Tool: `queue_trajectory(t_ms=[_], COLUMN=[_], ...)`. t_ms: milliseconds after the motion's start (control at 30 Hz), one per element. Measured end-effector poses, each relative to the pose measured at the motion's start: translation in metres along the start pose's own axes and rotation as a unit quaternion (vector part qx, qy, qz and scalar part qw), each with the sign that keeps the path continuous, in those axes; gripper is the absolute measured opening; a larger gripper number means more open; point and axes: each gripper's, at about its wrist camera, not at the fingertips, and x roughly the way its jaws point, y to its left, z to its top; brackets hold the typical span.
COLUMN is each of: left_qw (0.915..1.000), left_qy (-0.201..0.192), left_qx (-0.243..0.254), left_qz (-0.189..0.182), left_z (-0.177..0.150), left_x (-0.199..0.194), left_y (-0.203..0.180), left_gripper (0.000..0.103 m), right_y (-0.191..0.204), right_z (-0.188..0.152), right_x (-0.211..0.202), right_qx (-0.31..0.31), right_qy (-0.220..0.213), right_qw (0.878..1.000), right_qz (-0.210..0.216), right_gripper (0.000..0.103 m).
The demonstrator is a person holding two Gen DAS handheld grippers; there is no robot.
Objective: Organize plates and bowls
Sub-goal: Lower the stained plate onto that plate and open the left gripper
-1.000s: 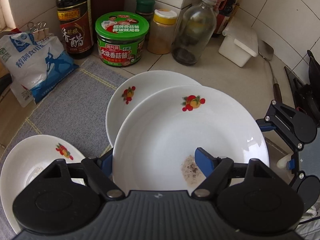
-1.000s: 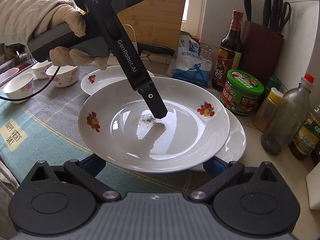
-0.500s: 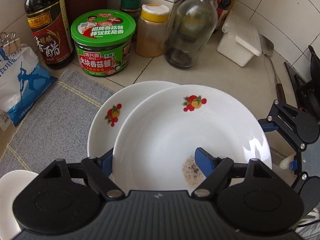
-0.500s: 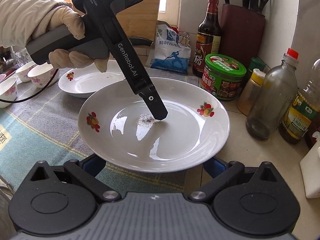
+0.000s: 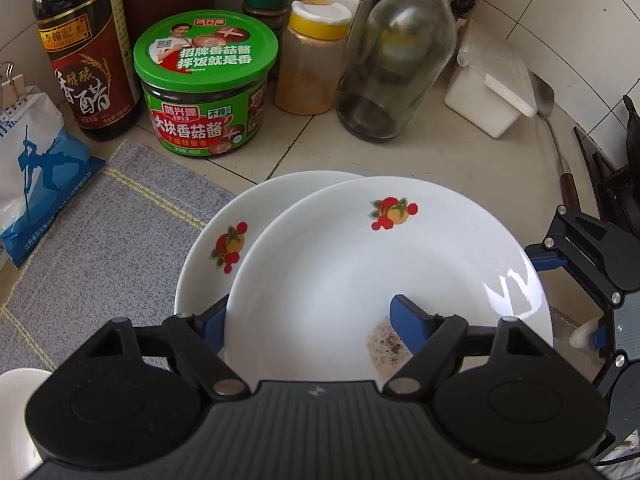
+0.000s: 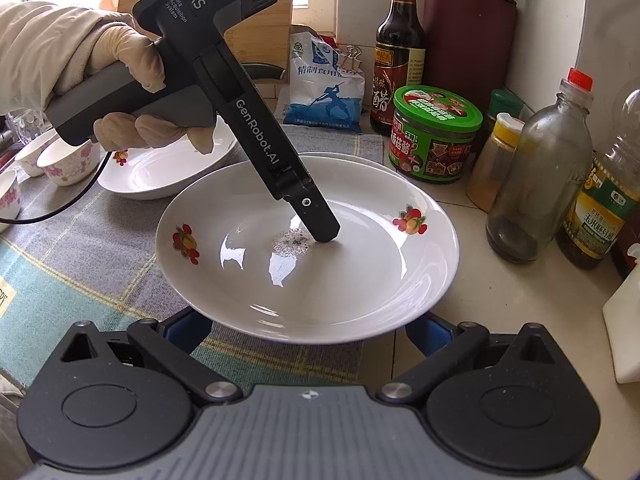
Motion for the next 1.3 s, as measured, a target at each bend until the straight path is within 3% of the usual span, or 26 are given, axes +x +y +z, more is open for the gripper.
queue_trajectory(t_ms=[667, 1300], left_qw=[1.0, 0.9975], left_qy=[-0.005, -0.037], left_qx=[-0.006, 0.005], left_qz=[0.006, 0.06], left_z=[0.002, -0.003], left_x=[-0.008, -0.026], left_y=[0.009, 0.003], left_gripper=[0.081, 0.082], right_y=[0.002, 0.01], right_z=[0.002, -0.003], right_x=[-0.001, -0.014], right_qx=[-0.004, -0.017], right_qy=[0.001, -0.016], right_qw=[1.0, 1.0], right_qz=[-0.007, -0.016], right_gripper=[0.103, 0.103])
